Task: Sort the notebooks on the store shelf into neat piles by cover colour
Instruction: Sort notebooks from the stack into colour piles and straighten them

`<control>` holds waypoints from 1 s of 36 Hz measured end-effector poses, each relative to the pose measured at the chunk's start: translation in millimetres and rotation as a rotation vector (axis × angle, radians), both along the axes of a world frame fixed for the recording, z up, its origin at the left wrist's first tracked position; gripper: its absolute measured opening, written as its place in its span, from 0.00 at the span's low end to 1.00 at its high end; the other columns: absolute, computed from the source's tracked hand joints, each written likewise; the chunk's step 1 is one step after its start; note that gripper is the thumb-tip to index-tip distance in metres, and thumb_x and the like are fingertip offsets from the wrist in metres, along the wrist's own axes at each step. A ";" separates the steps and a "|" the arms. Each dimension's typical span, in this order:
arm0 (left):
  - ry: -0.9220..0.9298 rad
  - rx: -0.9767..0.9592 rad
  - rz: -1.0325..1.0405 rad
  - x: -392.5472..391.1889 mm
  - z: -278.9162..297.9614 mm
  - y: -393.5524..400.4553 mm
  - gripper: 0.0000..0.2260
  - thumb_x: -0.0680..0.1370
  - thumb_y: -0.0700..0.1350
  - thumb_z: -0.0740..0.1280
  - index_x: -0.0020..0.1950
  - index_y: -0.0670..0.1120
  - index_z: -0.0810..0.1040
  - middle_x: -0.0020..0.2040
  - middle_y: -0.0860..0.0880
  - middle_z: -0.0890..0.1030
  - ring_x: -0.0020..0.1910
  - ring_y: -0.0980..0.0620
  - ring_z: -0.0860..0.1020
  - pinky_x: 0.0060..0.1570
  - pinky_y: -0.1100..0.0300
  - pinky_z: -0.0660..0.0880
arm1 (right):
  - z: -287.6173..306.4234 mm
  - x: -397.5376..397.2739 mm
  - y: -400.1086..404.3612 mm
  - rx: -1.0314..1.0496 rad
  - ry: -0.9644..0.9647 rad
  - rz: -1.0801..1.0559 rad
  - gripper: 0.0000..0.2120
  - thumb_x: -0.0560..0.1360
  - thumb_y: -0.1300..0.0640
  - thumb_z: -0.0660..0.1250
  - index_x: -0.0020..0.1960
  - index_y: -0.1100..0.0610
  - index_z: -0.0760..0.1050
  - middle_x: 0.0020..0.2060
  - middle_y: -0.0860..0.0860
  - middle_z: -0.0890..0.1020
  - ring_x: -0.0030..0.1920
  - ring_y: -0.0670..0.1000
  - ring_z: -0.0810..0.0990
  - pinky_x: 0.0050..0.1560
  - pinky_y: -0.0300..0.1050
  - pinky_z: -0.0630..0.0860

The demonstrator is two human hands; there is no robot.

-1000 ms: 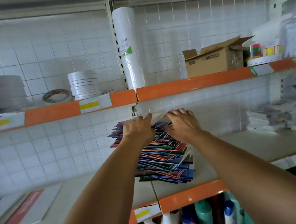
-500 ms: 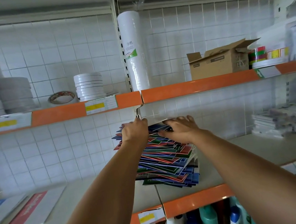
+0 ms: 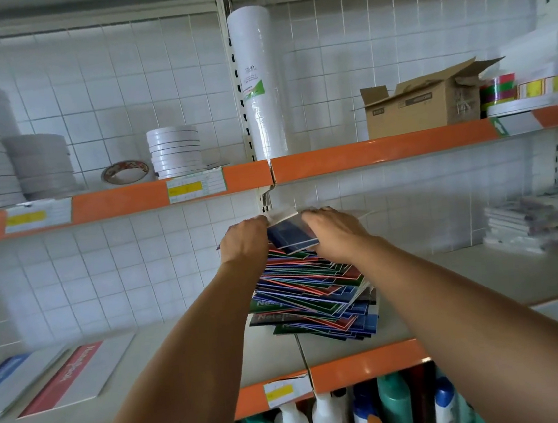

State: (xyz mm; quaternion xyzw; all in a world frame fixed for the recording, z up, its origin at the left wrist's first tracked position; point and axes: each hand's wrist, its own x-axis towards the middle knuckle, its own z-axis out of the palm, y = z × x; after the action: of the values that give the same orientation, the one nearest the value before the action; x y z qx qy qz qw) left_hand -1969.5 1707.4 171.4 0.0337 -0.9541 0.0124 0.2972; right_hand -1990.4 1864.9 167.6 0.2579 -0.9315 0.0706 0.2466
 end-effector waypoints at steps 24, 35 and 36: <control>0.051 0.065 0.061 41.4 -8.2 -16.6 0.14 0.80 0.36 0.60 0.64 0.46 0.70 0.52 0.45 0.80 0.47 0.44 0.79 0.44 0.53 0.76 | 10.0 13.7 -0.6 0.026 -0.125 -0.009 0.16 0.77 0.51 0.66 0.62 0.55 0.74 0.55 0.53 0.78 0.54 0.54 0.76 0.53 0.48 0.73; 0.059 0.094 0.065 45.8 -8.7 -17.7 0.15 0.80 0.37 0.59 0.67 0.46 0.68 0.55 0.45 0.80 0.49 0.44 0.78 0.45 0.54 0.75 | 8.0 13.3 1.8 0.121 0.072 -0.082 0.14 0.76 0.67 0.63 0.58 0.55 0.76 0.48 0.52 0.80 0.47 0.53 0.77 0.48 0.47 0.76; 0.054 0.096 0.067 47.6 -8.7 -18.3 0.15 0.81 0.38 0.59 0.67 0.46 0.68 0.56 0.45 0.80 0.50 0.44 0.78 0.45 0.55 0.74 | 6.2 11.7 2.2 0.114 0.037 -0.060 0.15 0.76 0.67 0.64 0.61 0.55 0.75 0.52 0.53 0.80 0.52 0.53 0.77 0.54 0.48 0.76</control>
State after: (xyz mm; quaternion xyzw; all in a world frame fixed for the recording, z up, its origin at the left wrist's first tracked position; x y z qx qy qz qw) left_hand -1921.9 1689.1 162.6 0.0802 -0.9437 -0.0242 0.3201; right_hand -1978.7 1867.1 173.9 0.2449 -0.9365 0.0051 0.2508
